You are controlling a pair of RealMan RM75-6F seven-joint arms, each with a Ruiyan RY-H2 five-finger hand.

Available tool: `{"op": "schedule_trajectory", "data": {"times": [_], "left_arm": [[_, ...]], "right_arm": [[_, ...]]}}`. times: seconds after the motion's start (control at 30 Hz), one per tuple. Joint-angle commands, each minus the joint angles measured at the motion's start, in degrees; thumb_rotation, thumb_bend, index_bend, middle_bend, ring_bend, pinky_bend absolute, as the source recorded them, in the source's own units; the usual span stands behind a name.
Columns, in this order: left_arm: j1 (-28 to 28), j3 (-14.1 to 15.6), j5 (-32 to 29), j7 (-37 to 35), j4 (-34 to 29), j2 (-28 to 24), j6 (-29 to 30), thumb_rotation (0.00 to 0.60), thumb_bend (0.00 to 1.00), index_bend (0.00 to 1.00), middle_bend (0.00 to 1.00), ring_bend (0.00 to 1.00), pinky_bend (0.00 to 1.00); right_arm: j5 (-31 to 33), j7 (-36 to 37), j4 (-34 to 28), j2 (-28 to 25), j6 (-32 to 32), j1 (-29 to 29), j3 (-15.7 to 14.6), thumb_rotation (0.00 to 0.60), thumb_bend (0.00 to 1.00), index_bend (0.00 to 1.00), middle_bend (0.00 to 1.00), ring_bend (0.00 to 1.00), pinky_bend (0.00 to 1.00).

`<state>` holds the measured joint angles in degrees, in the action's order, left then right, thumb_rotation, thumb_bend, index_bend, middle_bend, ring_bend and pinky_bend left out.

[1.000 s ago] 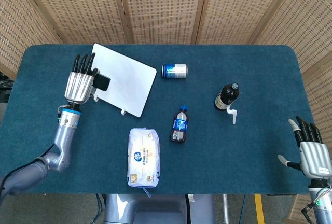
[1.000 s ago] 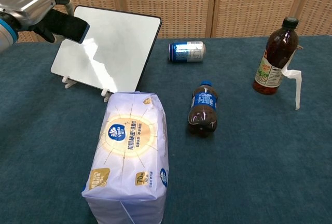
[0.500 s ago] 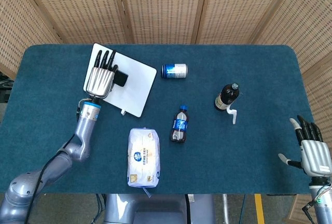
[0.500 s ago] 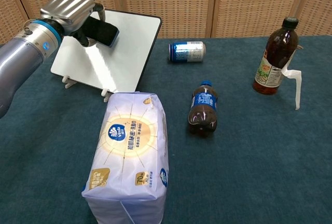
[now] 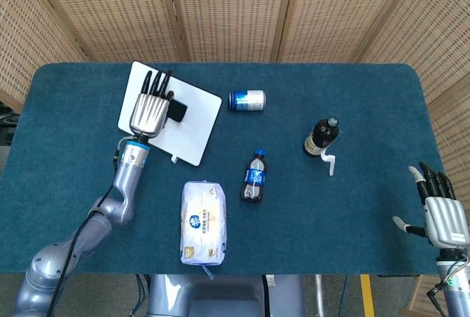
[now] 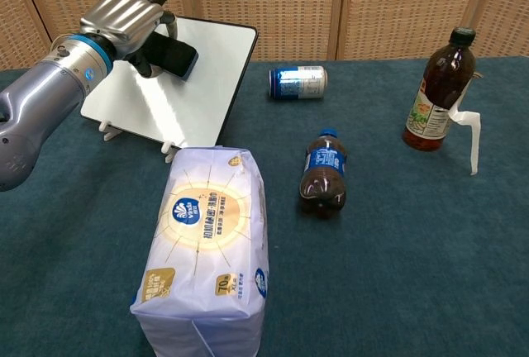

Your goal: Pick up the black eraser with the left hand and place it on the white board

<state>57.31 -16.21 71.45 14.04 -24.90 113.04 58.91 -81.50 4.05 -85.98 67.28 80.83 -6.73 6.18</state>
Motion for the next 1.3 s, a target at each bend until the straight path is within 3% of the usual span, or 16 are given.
{"op": "schedule_trajectory", "data": {"times": [0.03,0.6,0.7,0.77,0.9,0.97,1.0,1.03,1.2,1.3], "left_arm": [[0.3,0.1,0.2,-0.5,0.9,0.4,-0.6,0.6,0.28,0.54,0.0,0.0,0.0],[0.6,0.7,1.3,-2.5,4.5,1.5,-1.2,0.6,0.24,0.51,0.0,0.0,0.0],[0.3,0.9,1.8,-3.5,3.9,1.0,-0.1,0.6,0.22,0.42,0.0,0.0,0.0],[0.1,1.1,2.3,-4.5,3.3,0.6,0.7,0.6,0.18,0.27,0.0,0.0,0.0],[-1.0,1.6,3.2,-6.9,-0.2,-1.6,2.7,0.6,0.08,0.07,0.0,0.0,0.0],[-1.8,1.9,3.6,-7.0,-2.3,-2.8,3.4,0.6,0.03,0.03,0.0,0.0,0.0],[-2.6,2.1,3.8,-7.0,-4.4,-3.8,4.2,0.6,0.01,0.02,0.0,0.0,0.0],[-3.1,2.4,4.1,-7.0,-6.1,-4.7,4.7,0.6,0.0,0.0,0.0,0.0,0.0],[-5.9,3.8,5.6,-5.0,-14.3,-9.7,7.5,0.6,0.0,0.0,0.0,0.0,0.0],[-8.7,4.0,6.8,-4.1,-22.2,-13.9,12.6,0.6,0.0,0.0,0.0,0.0,0.0]], "right_arm": [[-0.1,-0.1,0.1,0.1,0.2,0.0,0.1,0.6,0.0,0.0,0.0,0.0,0.0],[-0.2,0.0,0.6,0.6,1.3,0.2,0.4,0.6,0.0,0.0,0.0,0.0,0.0],[-0.3,0.1,0.7,0.7,1.4,0.2,0.3,0.6,0.0,0.0,0.0,0.0,0.0],[-0.4,0.1,0.7,0.7,1.4,0.2,0.3,0.6,0.0,0.0,0.0,0.0,0.0],[-0.4,0.2,0.8,0.7,1.4,0.2,0.3,0.6,0.0,0.0,0.0,0.0,0.0],[-2.5,1.1,4.1,4.9,6.6,4.1,-2.5,0.6,0.0,0.0,0.0,0.0,0.0],[-2.2,2.0,4.5,3.9,5.6,1.5,0.4,0.6,0.0,0.0,0.0,0.0,0.0],[-1.5,1.9,3.8,3.1,4.1,0.6,1.0,0.6,0.0,0.0,0.0,0.0,0.0],[-1.4,1.0,1.2,1.4,3.5,0.6,0.9,0.6,0.0,0.0,0.0,0.0,0.0],[-1.6,0.9,0.3,0.7,3.6,0.7,0.7,0.6,0.0,0.0,0.0,0.0,0.0]]}}
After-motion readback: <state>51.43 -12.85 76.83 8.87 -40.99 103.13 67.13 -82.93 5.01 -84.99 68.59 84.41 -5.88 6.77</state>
